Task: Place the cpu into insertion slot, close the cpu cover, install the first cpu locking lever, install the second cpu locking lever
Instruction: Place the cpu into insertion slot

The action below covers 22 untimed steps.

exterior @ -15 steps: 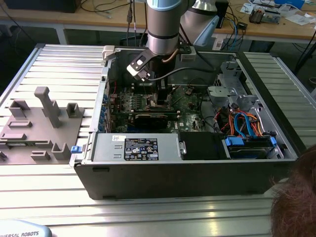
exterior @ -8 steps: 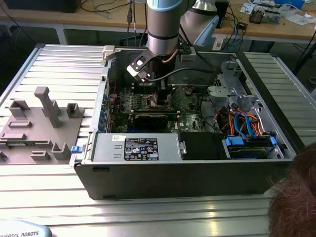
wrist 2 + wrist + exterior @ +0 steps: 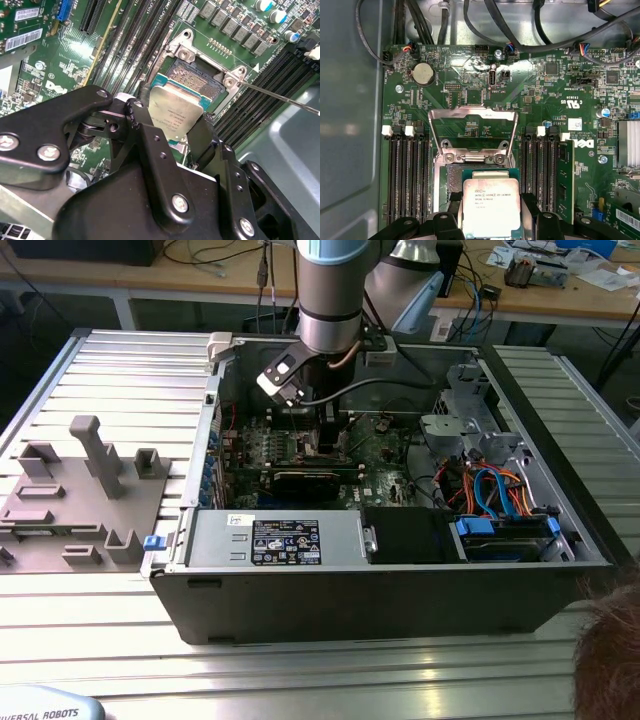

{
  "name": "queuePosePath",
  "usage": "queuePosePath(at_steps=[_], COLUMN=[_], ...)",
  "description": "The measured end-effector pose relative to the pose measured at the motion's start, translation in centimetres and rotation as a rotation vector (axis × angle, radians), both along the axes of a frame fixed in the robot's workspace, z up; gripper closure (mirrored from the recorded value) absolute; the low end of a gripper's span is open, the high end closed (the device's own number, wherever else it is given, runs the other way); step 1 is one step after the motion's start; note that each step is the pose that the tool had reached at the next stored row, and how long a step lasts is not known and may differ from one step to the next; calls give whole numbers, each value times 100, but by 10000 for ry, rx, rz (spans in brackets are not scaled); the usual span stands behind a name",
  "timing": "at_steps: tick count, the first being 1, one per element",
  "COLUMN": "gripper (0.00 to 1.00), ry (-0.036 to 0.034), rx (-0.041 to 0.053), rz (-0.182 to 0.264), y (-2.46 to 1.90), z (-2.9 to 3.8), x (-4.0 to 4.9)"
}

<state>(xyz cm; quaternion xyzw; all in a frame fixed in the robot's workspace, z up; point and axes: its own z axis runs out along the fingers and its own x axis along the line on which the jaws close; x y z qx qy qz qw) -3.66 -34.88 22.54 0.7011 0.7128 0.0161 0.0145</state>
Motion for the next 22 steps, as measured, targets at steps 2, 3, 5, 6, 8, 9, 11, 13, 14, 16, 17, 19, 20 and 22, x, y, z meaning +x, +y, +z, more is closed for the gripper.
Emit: queuePosePath(at_steps=[2,3,5,6,8,9,11,13,14,16,17,19,20,22], gripper=[45,45,45,45,45,45,45,45,45,45,45,45,45,45], ry=[1,1,1,0,1,1,0,0,0,0,1,0,0,-1], rx=[0,0,0,-1,-1,0,0,0,0,0,-1,-1,0,1], rz=[-2,-3,-5,-6,-9,-11,-13,-21,-29,-55,-61,-68,-70,-75], y=[0,0,0,0,0,0,0,1,3,6,7,9,11,16], z=[-4,-5,-9,-11,-17,-20,-23,-28,-30,-34,-36,-41,-44,-48], x=[0,0,0,0,0,0,0,0,-1,-4,-7,-16,-21,-26])
